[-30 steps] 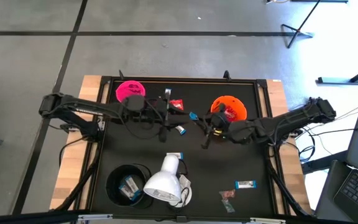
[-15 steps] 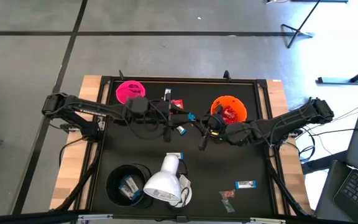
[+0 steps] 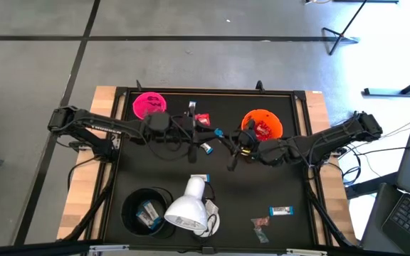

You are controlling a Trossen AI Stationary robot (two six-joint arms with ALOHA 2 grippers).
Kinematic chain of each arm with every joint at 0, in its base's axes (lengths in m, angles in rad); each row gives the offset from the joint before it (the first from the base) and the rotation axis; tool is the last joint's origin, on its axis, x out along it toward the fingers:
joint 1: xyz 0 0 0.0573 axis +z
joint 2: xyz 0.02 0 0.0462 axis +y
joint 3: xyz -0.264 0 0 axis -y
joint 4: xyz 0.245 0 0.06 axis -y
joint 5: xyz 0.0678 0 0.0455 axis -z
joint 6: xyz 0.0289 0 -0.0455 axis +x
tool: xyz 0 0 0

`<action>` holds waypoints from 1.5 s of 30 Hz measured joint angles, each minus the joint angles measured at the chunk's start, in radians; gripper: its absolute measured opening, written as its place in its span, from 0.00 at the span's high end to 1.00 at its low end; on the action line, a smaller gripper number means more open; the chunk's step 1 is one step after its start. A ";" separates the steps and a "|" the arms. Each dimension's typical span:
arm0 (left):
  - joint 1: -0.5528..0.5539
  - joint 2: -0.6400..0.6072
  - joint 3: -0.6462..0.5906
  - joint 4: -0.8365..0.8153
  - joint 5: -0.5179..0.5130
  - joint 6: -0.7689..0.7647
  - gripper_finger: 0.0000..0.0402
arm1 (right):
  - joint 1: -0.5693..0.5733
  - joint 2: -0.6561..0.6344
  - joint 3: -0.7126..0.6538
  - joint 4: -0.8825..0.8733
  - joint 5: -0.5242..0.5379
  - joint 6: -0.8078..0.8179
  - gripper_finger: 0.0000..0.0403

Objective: Sort candy
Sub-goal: Put the white chocolate into the black bucket

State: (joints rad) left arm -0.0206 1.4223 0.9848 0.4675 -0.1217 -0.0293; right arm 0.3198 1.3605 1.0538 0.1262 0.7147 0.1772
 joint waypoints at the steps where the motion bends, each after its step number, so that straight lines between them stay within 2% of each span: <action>1: -0.003 0.000 0.000 0.000 -0.001 0.009 0.85 | 0.000 0.000 0.000 0.000 0.000 0.000 0.91; 4: -0.014 0.000 0.000 0.002 0.000 0.023 0.96 | 0.000 0.000 0.000 -0.002 0.007 -0.001 0.90; 6: -0.019 0.000 0.000 0.003 -0.001 0.037 0.97 | 0.001 -0.001 0.000 -0.002 0.006 -0.006 0.88; 13: -0.019 -0.050 0.000 -0.070 -0.023 0.073 0.99 | 0.038 -0.036 0.000 -0.016 0.011 -0.058 0.63; 19: -0.023 -0.245 0.000 -0.361 -0.046 0.088 1.00 | 0.146 -0.136 0.000 -0.135 0.023 -0.039 0.44; 24: -0.083 -0.449 0.000 -0.696 0.007 0.028 1.00 | 0.268 -0.201 0.000 -0.200 0.090 0.009 0.40; 28: -0.170 -0.573 0.000 -0.914 0.041 -0.087 1.00 | 0.358 -0.214 0.000 -0.203 0.157 0.009 0.40; 30: -0.240 -0.606 0.000 -0.945 0.081 -0.138 1.00 | 0.394 -0.214 0.000 -0.206 0.185 0.008 0.40; 33: -0.372 -0.621 0.000 -0.987 0.084 -0.205 1.00 | 0.433 -0.214 0.000 -0.207 0.230 0.007 0.40; 40: -0.623 -0.538 0.000 -1.174 0.012 -0.457 1.00 | 0.499 -0.214 0.000 -0.214 0.324 0.007 0.40; 45: -0.736 -0.422 0.000 -1.171 0.007 -0.592 0.96 | 0.513 -0.214 0.000 -0.249 0.352 0.027 0.40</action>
State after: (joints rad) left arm -0.7565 1.0003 0.9848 -0.7034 -0.1143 -0.6216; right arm 0.8325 1.1469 1.0538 -0.1225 1.0671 0.2045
